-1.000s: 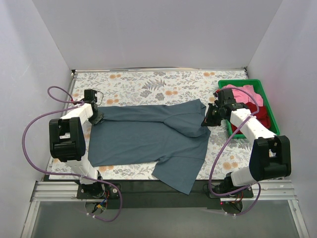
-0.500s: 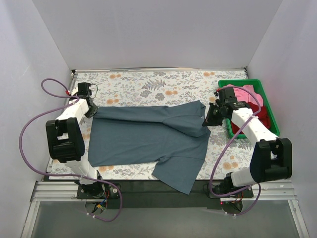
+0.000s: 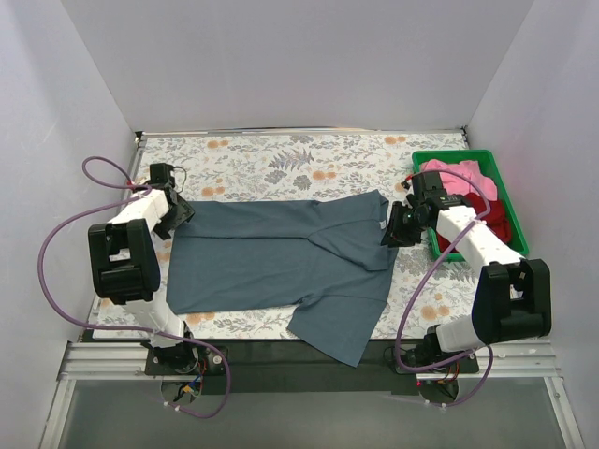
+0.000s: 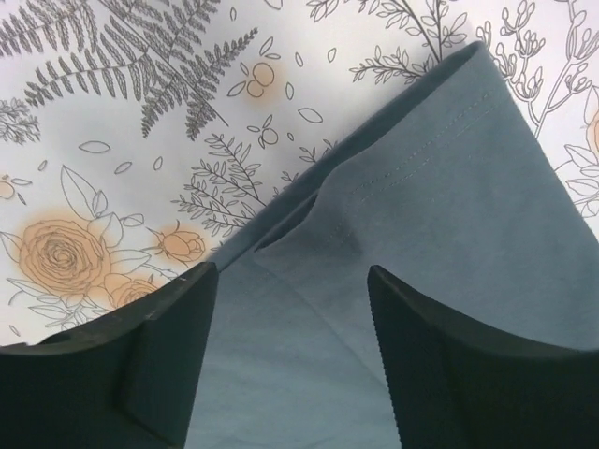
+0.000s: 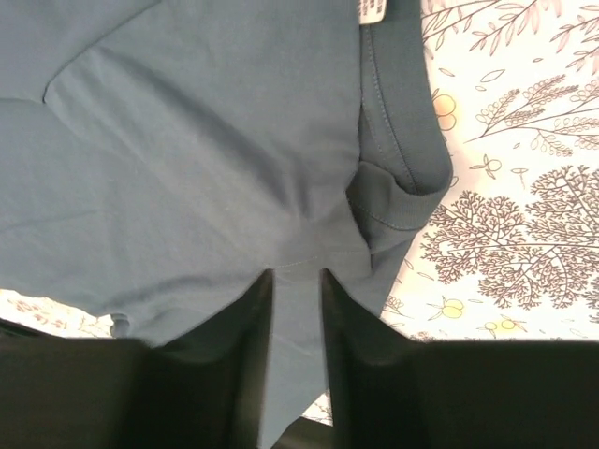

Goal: Fold and stack the t-shirts
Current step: Fold the tshirt

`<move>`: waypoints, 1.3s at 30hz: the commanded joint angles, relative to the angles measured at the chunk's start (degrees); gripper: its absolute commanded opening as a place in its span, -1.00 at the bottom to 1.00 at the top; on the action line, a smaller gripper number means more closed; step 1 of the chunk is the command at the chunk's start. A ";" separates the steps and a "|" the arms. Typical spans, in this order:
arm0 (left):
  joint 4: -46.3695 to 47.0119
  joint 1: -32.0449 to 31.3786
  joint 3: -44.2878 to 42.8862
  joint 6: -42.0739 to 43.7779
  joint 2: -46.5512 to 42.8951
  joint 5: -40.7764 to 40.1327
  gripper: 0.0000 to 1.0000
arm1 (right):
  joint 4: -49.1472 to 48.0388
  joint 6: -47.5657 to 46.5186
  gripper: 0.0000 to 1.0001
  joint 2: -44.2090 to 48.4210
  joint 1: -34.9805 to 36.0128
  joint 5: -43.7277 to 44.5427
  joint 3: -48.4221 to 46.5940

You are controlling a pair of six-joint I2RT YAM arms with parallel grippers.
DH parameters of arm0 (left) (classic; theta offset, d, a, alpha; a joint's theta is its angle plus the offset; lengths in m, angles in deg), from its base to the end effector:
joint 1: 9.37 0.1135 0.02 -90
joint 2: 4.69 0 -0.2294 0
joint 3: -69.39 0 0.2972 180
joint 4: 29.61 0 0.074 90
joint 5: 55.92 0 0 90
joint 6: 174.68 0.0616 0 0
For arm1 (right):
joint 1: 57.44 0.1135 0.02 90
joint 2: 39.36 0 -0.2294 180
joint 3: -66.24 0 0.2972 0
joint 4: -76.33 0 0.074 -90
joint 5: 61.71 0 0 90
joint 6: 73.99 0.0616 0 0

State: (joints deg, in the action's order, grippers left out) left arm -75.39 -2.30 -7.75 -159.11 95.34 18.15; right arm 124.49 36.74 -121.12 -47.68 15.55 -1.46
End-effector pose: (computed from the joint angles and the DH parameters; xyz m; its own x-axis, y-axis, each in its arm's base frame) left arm 0.3772 0.0638 0.0997 -0.0387 -0.9382 -0.3439 -0.9489 0.1424 -0.2818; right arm 0.3307 0.0707 0.1497 -0.9099 0.1938 -0.3668 0.0593 0.9358 0.3475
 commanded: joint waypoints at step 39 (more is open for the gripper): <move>12.51 -2.68 -11.59 -1.41 18.01 -1.21 -0.24 | -32.47 4.05 -0.97 -38.40 -6.68 1.55 -27.18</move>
State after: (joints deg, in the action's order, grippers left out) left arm -61.57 -5.45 -20.23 -159.09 110.99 20.43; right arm 94.07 40.67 -160.09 -52.77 14.26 -26.29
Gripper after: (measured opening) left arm 0.387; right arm 0.029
